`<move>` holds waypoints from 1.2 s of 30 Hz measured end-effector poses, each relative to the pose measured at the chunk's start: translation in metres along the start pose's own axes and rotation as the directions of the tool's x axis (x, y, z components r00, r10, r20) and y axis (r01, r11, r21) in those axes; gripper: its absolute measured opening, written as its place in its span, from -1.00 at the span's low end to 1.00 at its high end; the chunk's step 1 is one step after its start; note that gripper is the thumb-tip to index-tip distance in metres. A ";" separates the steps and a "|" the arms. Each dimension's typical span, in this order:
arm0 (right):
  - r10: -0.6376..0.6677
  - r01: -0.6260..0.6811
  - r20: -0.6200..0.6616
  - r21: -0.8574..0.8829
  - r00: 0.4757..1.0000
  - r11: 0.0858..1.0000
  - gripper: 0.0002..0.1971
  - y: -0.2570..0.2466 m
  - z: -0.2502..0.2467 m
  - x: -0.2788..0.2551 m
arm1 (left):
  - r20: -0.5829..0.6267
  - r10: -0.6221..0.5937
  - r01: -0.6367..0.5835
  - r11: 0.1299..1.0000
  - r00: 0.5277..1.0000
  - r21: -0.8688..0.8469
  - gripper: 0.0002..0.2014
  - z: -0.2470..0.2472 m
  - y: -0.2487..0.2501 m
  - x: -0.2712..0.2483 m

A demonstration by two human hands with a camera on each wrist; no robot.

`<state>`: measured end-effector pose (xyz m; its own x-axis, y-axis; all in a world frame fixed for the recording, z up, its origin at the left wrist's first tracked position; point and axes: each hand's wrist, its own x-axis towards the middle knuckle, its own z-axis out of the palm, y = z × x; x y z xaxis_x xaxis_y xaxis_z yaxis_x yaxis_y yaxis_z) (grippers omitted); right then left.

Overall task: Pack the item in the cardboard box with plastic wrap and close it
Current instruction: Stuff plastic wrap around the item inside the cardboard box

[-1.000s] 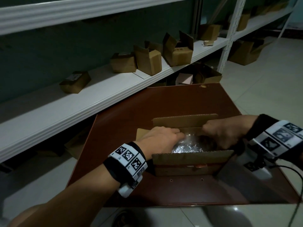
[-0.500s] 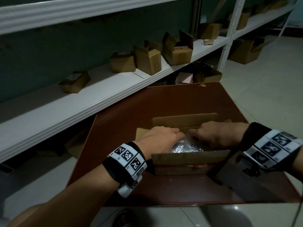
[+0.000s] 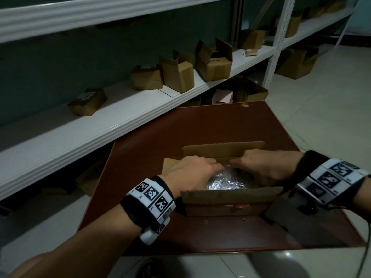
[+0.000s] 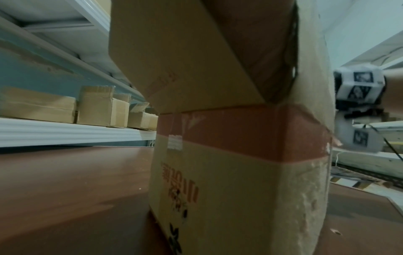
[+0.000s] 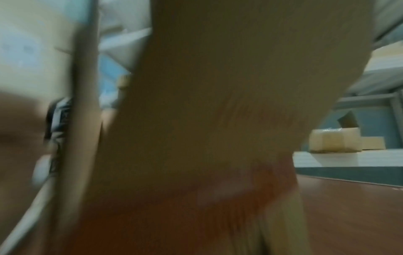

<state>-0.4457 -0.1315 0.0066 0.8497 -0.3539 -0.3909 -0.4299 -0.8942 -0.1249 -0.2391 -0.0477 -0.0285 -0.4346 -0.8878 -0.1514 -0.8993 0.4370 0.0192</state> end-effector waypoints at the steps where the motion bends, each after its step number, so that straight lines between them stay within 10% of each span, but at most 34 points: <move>1: -0.008 0.008 0.000 0.009 1.000 1.000 -0.64 0.002 -0.001 -0.003 | 0.009 -0.001 0.001 1.000 1.000 0.009 -0.34 0.000 0.000 0.001; 10: -0.064 0.059 -0.157 -0.034 0.985 0.998 -0.92 0.003 0.004 -0.011 | 0.024 -0.005 0.004 1.000 1.000 0.015 -0.58 -0.003 -0.002 0.003; 18: -0.042 0.095 -0.245 0.207 0.969 0.974 -0.50 -0.013 -0.013 -0.019 | 0.003 -0.010 0.011 1.000 1.000 -0.014 -0.60 -0.001 -0.003 0.004; 24: 0.153 -0.145 -0.162 0.059 0.975 0.988 -0.54 0.007 -0.001 -0.009 | 0.015 -0.032 0.032 0.999 0.999 -0.030 -0.51 0.000 -0.004 0.004; 27: 0.157 -0.152 -0.058 0.090 0.986 0.984 -0.87 -0.005 -0.004 -0.003 | 0.032 -0.026 0.027 0.999 0.999 -0.026 -0.42 0.001 -0.004 0.006; 36: 0.117 -0.115 -0.071 0.036 0.991 0.993 -0.79 -0.015 0.004 0.014 | 0.049 -0.005 0.005 1.000 0.999 0.002 -0.41 0.000 -0.001 0.002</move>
<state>-0.4286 -0.1216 -0.0010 0.8131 -0.4748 -0.3367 -0.5351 -0.8374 -0.1116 -0.2394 -0.0502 -0.0287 -0.4275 -0.8817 -0.1996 -0.9012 0.4332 0.0164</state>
